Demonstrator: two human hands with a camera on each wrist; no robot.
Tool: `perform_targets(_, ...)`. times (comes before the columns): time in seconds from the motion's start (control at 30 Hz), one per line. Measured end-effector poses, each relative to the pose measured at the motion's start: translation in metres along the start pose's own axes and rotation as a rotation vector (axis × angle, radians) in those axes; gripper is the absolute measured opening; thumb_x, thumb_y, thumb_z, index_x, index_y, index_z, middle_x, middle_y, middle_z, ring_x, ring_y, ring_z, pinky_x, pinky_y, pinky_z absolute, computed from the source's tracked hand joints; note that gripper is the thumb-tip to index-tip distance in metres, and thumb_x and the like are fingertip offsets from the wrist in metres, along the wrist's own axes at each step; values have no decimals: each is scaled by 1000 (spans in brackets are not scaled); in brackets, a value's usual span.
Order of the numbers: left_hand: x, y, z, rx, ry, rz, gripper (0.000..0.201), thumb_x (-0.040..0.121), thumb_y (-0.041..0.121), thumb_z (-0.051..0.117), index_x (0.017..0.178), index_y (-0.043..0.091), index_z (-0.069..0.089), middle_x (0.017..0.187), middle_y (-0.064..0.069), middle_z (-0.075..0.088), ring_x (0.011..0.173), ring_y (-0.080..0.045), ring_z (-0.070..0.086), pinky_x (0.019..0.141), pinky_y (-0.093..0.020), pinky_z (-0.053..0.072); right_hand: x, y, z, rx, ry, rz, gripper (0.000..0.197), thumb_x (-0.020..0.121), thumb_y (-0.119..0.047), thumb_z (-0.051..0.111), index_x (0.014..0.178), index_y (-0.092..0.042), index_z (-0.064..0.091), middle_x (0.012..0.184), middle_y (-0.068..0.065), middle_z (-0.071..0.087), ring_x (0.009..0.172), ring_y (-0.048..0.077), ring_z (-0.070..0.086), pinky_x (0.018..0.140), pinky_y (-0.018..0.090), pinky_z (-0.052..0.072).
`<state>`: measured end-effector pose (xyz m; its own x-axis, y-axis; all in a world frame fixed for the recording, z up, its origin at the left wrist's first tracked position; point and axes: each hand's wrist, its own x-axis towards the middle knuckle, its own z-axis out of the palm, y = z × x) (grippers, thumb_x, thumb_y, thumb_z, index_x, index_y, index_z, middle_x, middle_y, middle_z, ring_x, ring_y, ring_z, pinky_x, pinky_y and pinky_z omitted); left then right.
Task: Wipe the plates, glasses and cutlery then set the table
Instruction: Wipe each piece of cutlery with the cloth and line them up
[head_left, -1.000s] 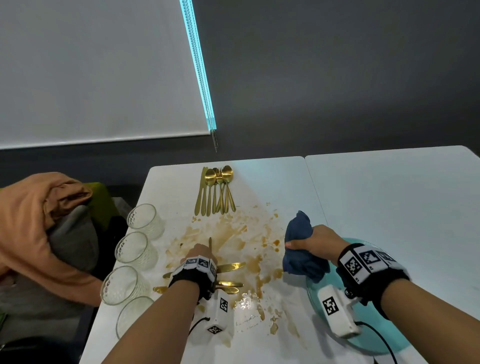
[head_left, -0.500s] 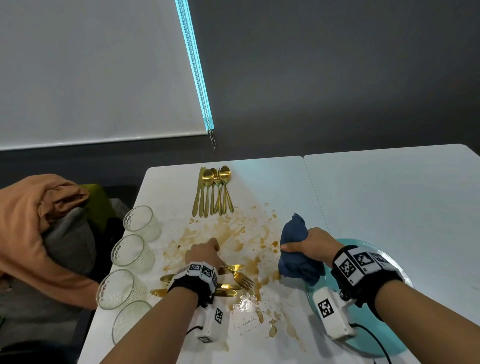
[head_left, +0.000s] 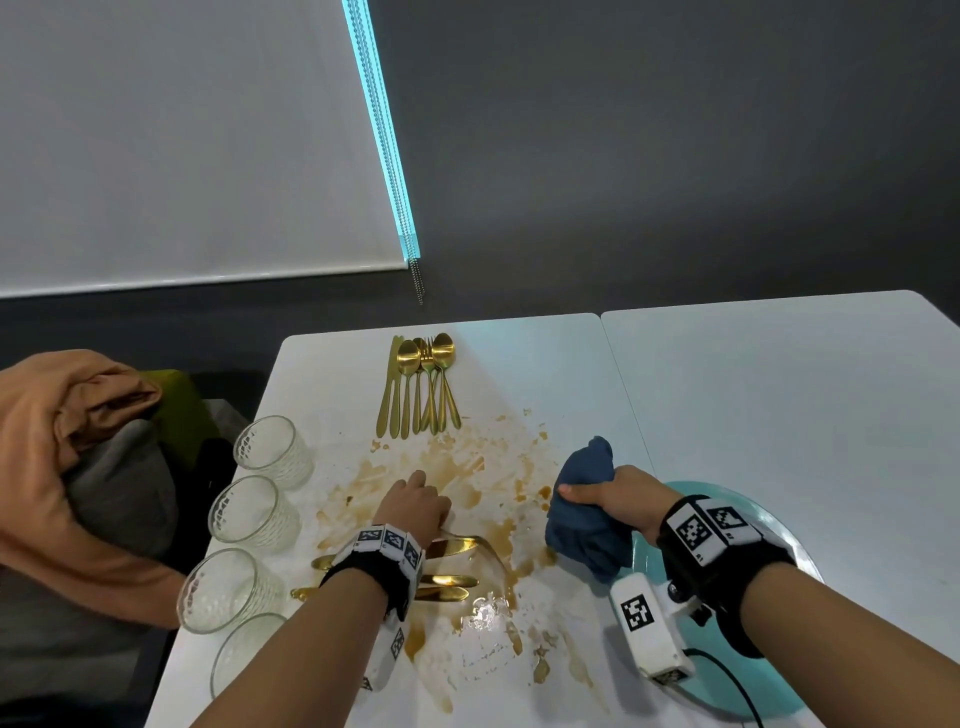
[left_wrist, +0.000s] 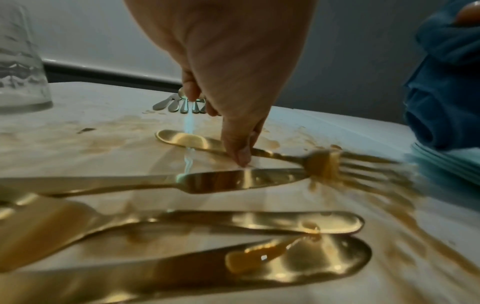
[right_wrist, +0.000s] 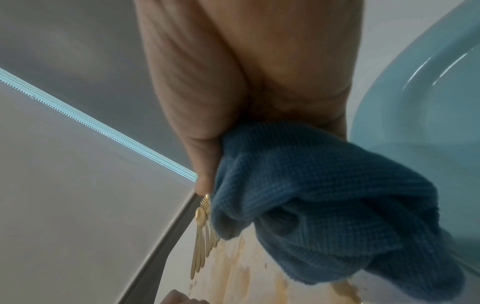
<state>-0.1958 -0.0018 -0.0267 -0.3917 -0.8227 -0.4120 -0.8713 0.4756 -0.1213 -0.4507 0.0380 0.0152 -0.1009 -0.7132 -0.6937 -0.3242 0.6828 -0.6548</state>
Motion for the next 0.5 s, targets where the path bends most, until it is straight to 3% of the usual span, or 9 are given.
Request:
perform_targets(0.13,-4,2,-13,-226,-11,-155,23,97,19,44,115,16,58,117,-9,54,109,-25,51,93,-29,41,5,-6,7,70,33,-19,63,76,-51,69,114,-1,58,109,13,66,104,28,62,98,44,48)
perform_targets(0.23,-1,5,-21,-615,-1,-334,13,91,26,57,101,17,59,113,-9,57,93,-23,58,83,-29,47,2,-17,16,210,21,-42,58,86,-51,57,119,-3,56,113,14,64,106,27,61,98,43,47)
perform_targets(0.3,2,12,-28,-876,19,-385,11,87,23,64,95,17,60,106,-5,65,87,-17,56,75,-25,45,4,-24,24,338,4,-52,58,90,-51,51,125,-5,53,117,15,62,109,28,59,97,45,48)
perform_targets(0.4,4,27,-44,-1146,42,-372,17,86,18,66,102,14,66,96,-5,66,83,-17,58,67,-22,44,9,-32,35,541,2,-39,64,89,-52,50,131,-4,46,126,18,57,115,31,56,97,49,48)
perform_targets(0.5,1,45,-62,-1101,8,-255,18,88,11,60,101,4,69,99,-13,68,88,-24,61,77,-29,48,6,-36,46,622,-41,-40,43,91,-36,57,119,-3,52,114,18,62,105,31,61,88,47,52)
